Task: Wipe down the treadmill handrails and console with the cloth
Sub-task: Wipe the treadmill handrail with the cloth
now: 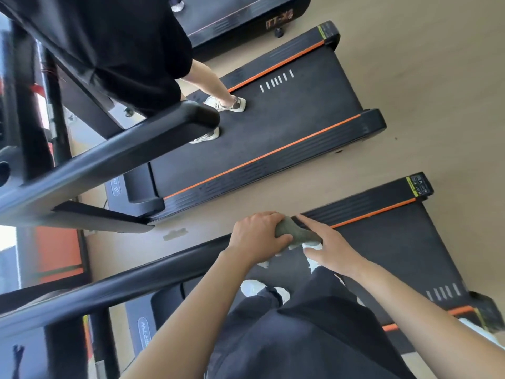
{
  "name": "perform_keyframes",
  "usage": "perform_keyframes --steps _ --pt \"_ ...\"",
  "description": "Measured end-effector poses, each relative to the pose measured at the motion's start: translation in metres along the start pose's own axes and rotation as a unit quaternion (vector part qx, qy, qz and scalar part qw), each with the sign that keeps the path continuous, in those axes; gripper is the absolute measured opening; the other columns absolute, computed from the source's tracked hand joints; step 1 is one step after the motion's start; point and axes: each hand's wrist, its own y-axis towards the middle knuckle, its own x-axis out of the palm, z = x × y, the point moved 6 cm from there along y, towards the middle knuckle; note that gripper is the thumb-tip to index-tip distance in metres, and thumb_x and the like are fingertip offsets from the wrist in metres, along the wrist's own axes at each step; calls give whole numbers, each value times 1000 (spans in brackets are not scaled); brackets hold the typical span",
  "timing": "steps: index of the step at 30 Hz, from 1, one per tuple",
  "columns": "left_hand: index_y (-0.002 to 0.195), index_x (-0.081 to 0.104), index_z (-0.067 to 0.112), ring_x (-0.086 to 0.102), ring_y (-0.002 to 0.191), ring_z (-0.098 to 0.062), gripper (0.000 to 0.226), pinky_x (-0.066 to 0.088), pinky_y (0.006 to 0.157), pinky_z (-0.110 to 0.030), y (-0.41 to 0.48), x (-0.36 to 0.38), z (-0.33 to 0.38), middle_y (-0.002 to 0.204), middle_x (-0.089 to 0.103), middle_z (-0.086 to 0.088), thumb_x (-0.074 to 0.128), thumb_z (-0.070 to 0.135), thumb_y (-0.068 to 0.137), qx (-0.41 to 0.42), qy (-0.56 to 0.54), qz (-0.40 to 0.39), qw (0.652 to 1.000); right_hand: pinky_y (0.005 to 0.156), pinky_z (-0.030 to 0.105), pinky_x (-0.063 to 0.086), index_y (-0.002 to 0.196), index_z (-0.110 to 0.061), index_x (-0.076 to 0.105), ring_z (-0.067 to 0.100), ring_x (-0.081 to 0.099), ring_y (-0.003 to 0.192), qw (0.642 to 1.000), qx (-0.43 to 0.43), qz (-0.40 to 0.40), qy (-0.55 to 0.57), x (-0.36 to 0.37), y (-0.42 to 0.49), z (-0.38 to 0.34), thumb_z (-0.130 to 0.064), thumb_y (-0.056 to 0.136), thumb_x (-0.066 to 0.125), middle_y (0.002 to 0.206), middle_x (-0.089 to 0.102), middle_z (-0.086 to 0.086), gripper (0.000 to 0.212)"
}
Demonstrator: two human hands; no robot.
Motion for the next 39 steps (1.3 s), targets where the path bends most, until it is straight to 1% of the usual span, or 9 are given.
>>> perform_keyframes --steps 2,5,8,11,16,19,27,31,39 --pt "132 57 37 59 118 -18 45 40 78 -32 0 -1 -3 134 61 18 53 56 91 -3 0 -13 1000 95 3 35 135 -29 54 -23 49 112 998 14 -12 66 -2 3 -11 4 90 58 125 59 -25 56" --pt "132 54 40 61 116 -20 45 42 78 -34 -7 -1 -10 134 60 18 47 62 93 -8 -2 -5 1000 107 16 37 137 -24 60 -5 51 128 995 17 -40 91 6 14 -27 -12 104 52 135 62 -16 36" --pt "136 49 42 61 115 -23 47 42 79 -37 -14 -2 -22 131 62 14 40 66 96 -21 -21 -8 1000 101 10 37 129 -32 63 -3 55 123 997 18 -65 49 13 28 -51 -20 104 54 127 64 -20 30" --pt "138 46 47 61 117 -25 50 44 84 -39 -22 -4 -43 128 66 9 34 71 96 -35 -60 -35 997 100 9 39 132 -28 65 -3 57 119 993 24 -115 -7 17 41 -73 -26 103 54 126 65 -18 31" --pt "144 46 46 57 125 -25 59 43 94 -41 -40 -8 -87 135 64 5 34 76 95 -44 -101 -86 990 107 24 40 133 -35 63 1 55 122 966 43 -196 -161 33 61 -101 -43 101 54 132 62 -19 34" --pt "138 53 44 58 123 -25 56 43 91 -39 -53 -12 -112 132 67 5 41 75 93 -39 -114 -85 989 110 29 39 133 -34 62 3 53 125 948 49 -226 -218 43 69 -116 -48 96 60 136 60 -17 39" --pt "140 55 45 59 122 -18 71 47 95 -39 -64 0 -177 134 65 12 44 86 83 -18 -166 -88 982 112 33 38 129 -36 63 5 51 129 927 84 -243 -273 79 83 -134 -57 91 63 135 60 -17 44" --pt "141 56 35 50 132 -12 65 44 105 -38 -62 -2 -184 146 53 16 54 73 89 70 -204 -47 975 111 35 41 130 -37 63 4 55 123 911 120 -272 -285 92 91 -140 -61 88 64 132 62 -18 48" --pt "133 54 49 59 118 -7 58 49 100 -42 -66 5 -223 131 63 21 54 79 84 106 -244 -110 958 110 32 40 136 -43 58 4 50 127 888 180 -313 -285 121 102 -156 -62 85 69 138 57 -20 56"
